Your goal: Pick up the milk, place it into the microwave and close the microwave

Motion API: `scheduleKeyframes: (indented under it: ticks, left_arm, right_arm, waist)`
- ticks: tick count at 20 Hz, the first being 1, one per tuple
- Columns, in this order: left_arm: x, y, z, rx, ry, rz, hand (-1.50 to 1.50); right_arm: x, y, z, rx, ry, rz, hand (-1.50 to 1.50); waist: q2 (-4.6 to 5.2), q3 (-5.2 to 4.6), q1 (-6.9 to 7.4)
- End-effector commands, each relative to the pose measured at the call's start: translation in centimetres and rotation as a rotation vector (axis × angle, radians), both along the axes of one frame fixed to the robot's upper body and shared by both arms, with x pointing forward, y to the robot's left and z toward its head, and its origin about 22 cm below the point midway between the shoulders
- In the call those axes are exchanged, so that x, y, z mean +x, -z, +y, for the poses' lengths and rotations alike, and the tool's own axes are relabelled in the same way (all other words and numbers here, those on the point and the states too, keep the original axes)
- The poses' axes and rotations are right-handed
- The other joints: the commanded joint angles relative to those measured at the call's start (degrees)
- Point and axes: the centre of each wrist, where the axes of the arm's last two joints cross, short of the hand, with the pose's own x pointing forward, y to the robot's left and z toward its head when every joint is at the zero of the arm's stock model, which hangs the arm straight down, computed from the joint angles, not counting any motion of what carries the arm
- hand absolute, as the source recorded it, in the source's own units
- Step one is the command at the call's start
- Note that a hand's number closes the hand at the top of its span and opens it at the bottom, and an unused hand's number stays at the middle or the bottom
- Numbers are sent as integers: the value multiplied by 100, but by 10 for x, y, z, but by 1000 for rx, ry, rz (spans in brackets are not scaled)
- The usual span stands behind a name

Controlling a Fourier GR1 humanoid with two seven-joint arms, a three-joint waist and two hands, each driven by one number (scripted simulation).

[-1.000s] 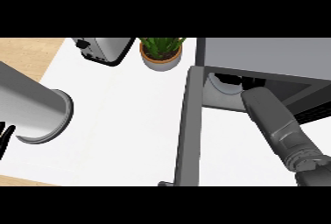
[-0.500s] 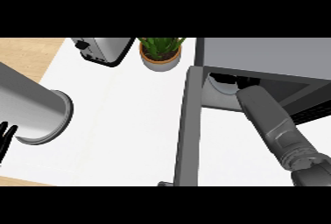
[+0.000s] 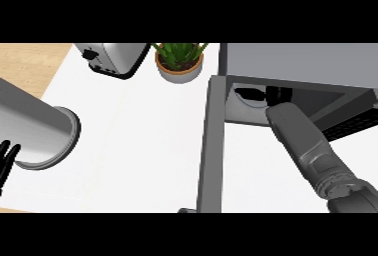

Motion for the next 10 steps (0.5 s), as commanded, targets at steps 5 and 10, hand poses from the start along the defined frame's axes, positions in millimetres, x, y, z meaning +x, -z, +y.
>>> scheduleKeyframes:
  ticks: [5, 10]
  left_arm:
    - [-11, 7, -3, -13, -22, 1, -150]
    - [-18, 1, -1, 10, -32, 6, -150]
  right_arm:
    - [-12, 17, -9, 53, -55, 11, -150]
    - [-14, 20, -11, 176, -146, -10, -150]
  waist:
    - [-77, -4, -178]
    - [-141, -6, -302]
